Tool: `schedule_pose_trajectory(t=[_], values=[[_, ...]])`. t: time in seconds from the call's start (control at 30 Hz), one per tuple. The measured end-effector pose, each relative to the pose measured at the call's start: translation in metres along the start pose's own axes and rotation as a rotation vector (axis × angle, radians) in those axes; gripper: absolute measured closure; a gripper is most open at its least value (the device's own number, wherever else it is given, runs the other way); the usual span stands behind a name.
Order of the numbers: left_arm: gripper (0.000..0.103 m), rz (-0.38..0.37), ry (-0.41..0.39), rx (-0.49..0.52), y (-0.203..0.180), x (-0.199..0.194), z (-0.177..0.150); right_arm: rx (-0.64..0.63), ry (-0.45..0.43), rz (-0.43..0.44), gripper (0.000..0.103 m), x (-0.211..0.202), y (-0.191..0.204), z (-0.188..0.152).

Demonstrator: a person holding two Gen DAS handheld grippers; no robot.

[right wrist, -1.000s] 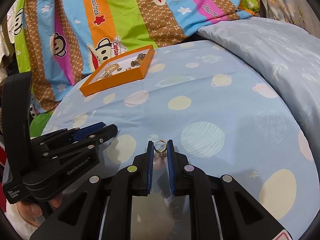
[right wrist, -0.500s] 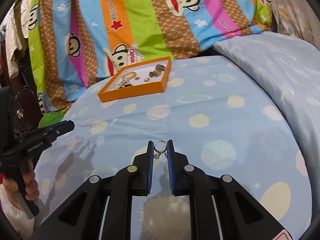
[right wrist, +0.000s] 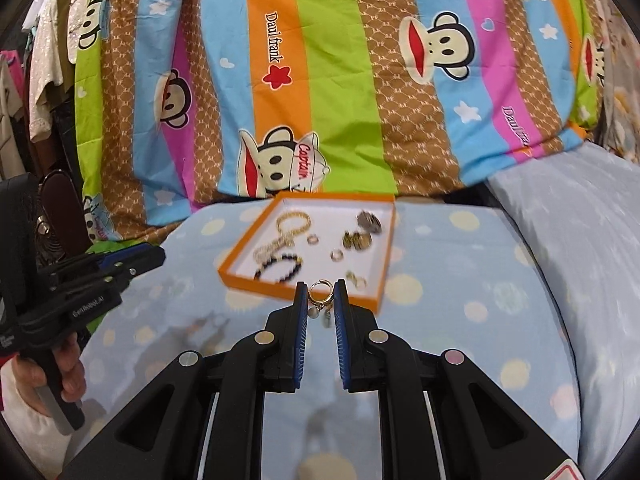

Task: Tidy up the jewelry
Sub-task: 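Carry the silver ring and charm earring into the orange box and open both tools, then withdraw both open tools from the box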

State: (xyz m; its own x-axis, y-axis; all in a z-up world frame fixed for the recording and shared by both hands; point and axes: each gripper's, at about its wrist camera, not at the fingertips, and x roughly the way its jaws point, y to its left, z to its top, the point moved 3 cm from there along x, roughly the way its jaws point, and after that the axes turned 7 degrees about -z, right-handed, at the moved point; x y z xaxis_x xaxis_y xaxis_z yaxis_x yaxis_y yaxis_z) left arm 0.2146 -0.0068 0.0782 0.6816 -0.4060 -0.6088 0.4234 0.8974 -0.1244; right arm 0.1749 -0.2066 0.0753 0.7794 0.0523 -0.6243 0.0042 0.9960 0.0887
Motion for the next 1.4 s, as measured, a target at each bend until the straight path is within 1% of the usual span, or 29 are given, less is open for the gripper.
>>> schedule_pose_trajectory(t=[0.1,0.23,0.33,0.53,0.67,0.83,0.97,1.07,1.17,1.27,1.4], values=[[0.08,0.002,-0.005,0.011,0.001,0.023,0.019,0.022,0.013,0.02,0.091,0.03,0.002,0.022],[0.08,0.0,0.01,-0.007,0.01,0.068,0.048,0.056,0.044,0.026,0.091,0.081,0.001,0.05],[0.08,-0.005,0.041,-0.025,0.016,0.103,0.062,0.089,0.08,0.036,0.091,0.121,-0.002,0.064],[0.08,-0.018,0.124,-0.083,0.028,0.171,0.075,0.108,0.154,0.041,0.091,0.184,-0.003,0.078],[0.08,-0.038,0.18,-0.118,0.031,0.2,0.07,0.116,0.207,0.043,0.091,0.215,-0.006,0.075],[0.079,-0.05,0.211,-0.127,0.031,0.217,0.063,0.121,0.229,0.045,0.091,0.23,-0.008,0.073],[0.08,-0.048,0.215,-0.129,0.031,0.221,0.065,0.11,0.233,0.041,0.09,0.236,-0.006,0.073],[0.079,-0.06,0.208,-0.142,0.033,0.22,0.067,0.118,0.223,0.049,0.09,0.236,-0.007,0.073],[0.075,-0.058,0.2,-0.145,0.034,0.22,0.068,0.106,0.209,0.034,0.089,0.233,-0.007,0.074],[0.071,-0.066,0.188,-0.15,0.034,0.217,0.07,0.114,0.196,0.042,0.088,0.229,-0.01,0.076],[0.071,-0.052,0.157,-0.131,0.031,0.206,0.073,0.119,0.173,0.04,0.088,0.217,-0.012,0.078]])
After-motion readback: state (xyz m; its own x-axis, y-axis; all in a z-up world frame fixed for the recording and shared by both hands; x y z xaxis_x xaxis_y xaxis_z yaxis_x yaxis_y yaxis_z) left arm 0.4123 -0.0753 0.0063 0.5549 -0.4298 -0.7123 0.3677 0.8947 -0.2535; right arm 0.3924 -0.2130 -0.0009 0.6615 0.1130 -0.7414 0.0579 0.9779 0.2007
